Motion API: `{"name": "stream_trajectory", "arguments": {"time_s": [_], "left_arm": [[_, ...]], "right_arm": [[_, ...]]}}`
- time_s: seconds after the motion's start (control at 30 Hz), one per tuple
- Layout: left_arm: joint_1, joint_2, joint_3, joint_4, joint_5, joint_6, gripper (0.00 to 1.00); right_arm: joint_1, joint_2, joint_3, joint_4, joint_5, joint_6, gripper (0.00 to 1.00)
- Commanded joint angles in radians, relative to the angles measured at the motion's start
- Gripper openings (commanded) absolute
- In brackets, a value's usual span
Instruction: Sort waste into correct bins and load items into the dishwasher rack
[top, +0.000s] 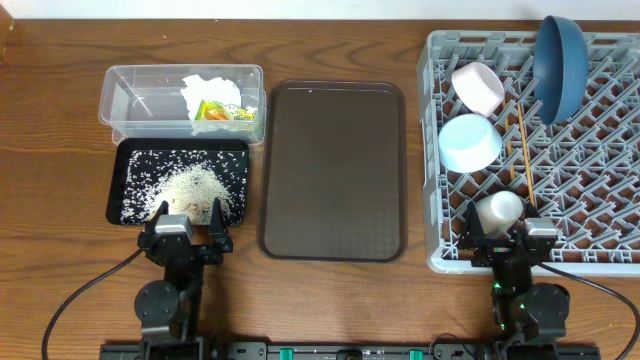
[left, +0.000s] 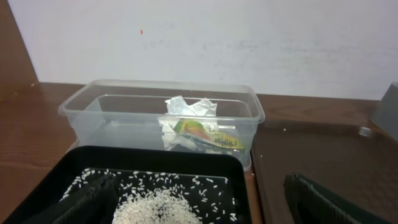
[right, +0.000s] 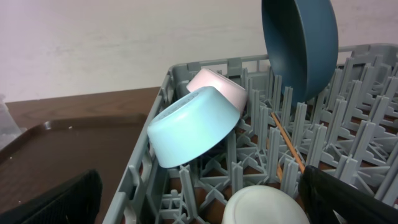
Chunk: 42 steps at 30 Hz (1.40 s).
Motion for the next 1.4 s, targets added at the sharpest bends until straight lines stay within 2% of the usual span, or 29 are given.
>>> {"name": "stream_trajectory", "arguments": {"time_s": [0.0,0.17,1.37], "left_arm": [[-0.007,-0.016,-0.024,0.0,0.002,0.035,0.87],[-0.028,-0.016,-0.056,-0.042,-0.007,0.037,0.87],[-0.031,-0.013,-0.056,-0.04,-0.012,0.036,0.87]], "right_arm": [[0.008,-0.007,-0.002,-0.003,-0.003,-0.014,0.99],[0.008,-0.007,-0.002,-0.003,-0.003,-0.014,0.99],[0.008,-0.007,-0.002,-0.003,-0.003,-0.014,0.99]]}}
